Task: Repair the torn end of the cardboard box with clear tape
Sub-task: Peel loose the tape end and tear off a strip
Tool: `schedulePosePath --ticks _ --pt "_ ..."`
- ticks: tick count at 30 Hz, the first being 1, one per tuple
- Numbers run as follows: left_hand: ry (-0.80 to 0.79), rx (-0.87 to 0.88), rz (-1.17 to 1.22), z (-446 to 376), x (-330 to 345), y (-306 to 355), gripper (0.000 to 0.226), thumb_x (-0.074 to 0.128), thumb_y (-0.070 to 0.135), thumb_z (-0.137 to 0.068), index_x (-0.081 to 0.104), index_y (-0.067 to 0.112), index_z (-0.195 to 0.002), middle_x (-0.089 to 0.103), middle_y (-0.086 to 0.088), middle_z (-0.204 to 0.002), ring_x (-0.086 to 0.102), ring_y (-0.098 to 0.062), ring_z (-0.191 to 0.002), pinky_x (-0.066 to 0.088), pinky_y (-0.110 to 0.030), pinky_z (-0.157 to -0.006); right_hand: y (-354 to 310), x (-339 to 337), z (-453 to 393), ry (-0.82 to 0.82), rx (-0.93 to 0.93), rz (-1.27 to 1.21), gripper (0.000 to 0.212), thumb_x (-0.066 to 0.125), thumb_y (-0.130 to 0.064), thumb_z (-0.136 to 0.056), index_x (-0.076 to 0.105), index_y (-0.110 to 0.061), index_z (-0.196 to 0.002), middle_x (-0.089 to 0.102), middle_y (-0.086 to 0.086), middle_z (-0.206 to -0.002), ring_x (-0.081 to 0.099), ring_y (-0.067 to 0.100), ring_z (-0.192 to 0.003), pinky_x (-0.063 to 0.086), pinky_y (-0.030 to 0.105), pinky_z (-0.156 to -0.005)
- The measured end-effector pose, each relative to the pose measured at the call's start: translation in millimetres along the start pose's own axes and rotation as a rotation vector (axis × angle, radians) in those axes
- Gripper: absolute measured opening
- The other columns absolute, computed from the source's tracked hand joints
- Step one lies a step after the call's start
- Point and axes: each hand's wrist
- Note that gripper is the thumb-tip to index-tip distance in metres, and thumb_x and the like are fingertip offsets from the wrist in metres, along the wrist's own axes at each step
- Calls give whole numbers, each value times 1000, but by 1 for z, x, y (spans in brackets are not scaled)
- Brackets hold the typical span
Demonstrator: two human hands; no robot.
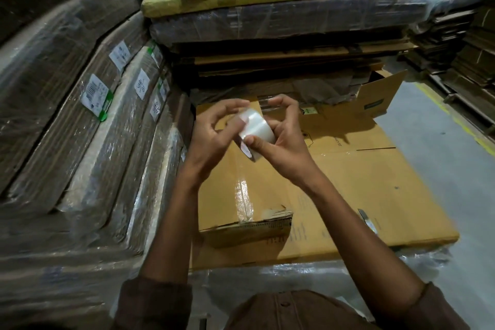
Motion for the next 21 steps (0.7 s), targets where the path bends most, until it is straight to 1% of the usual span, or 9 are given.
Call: schedulePosePath --ticks 2,3,6,8,10,12,15,18,21 --pt "-215 29 -174 -4 -7 5 36 61 23 -86 69 18 -121 68 5 -120 62 -10 -112 52 -24 -87 2 -7 -1 -85 -27 56 65 70 -15 -94 22 -22 -137 71 22 -102 72 38 -87 61 49 -72" --pt "-312 8 -206 -5 -9 7 36 61 22 -85 69 20 -120 68 5 -119 62 -8 -111 51 -22 -87 2 -8 -1 -73 -58 63 60 66 -28 -97 23 -22 -138 70 24 -98 71 40 -85 59 54 -73" --pt "-501 -109 -134 -4 -8 11 33 61 16 -82 69 21 -113 71 1 -110 65 -11 -102 52 -24 -82 4 -7 -4 93 -155 125 59 45 -69 -94 35 -25 -132 63 19 -83 63 39 -67 51 54 -58" --pt "-479 -141 -85 -2 -5 10 33 61 13 -80 69 18 -111 72 -5 -104 68 -13 -93 53 -25 -77 2 -4 -6 185 -188 173 63 35 -75 -93 39 -22 -127 64 -4 -80 60 30 -60 50 47 -53" --pt "-438 -124 -66 -2 -5 11 29 62 12 -78 71 15 -105 73 -3 -96 68 -11 -86 53 -22 -73 0 -4 -8 245 -179 151 68 32 -78 -91 40 -19 -124 62 -18 -82 58 14 -60 49 34 -54" --pt "-429 -89 -33 -2 -6 9 21 65 12 -77 73 17 -96 72 2 -88 66 -10 -81 52 -22 -72 -2 -5 -9 298 -158 92 70 33 -81 -87 41 -20 -120 60 -15 -75 57 8 -58 46 25 -55" --pt "-407 -59 35 0 -6 8 14 68 18 -75 70 18 -88 70 8 -81 64 -7 -77 50 -21 -69 -2 -13 -11 354 -100 -86 69 37 -84 -83 46 -23 -115 59 0 -66 58 16 -58 46 26 -58" --pt "-309 -51 252 4 -2 8 18 65 22 -73 65 9 -85 67 9 -70 58 -3 -64 45 -16 -59 1 -24 -9 292 66 -154 75 32 -86 -81 58 -21 -108 58 6 -75 58 21 -74 44 30 -67" --pt "-236 -79 343 5 4 5 9 67 25 -72 69 19 -78 61 7 -65 52 -8 -60 41 -21 -55 9 -25 -6 242 168 -152 71 22 -73 -94 62 -15 -87 57 10 -80 56 22 -77 42 31 -66"
Point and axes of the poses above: each hand's wrist, its own z-axis away from the middle knuckle, its own x-axis out of the palm, y = z × x
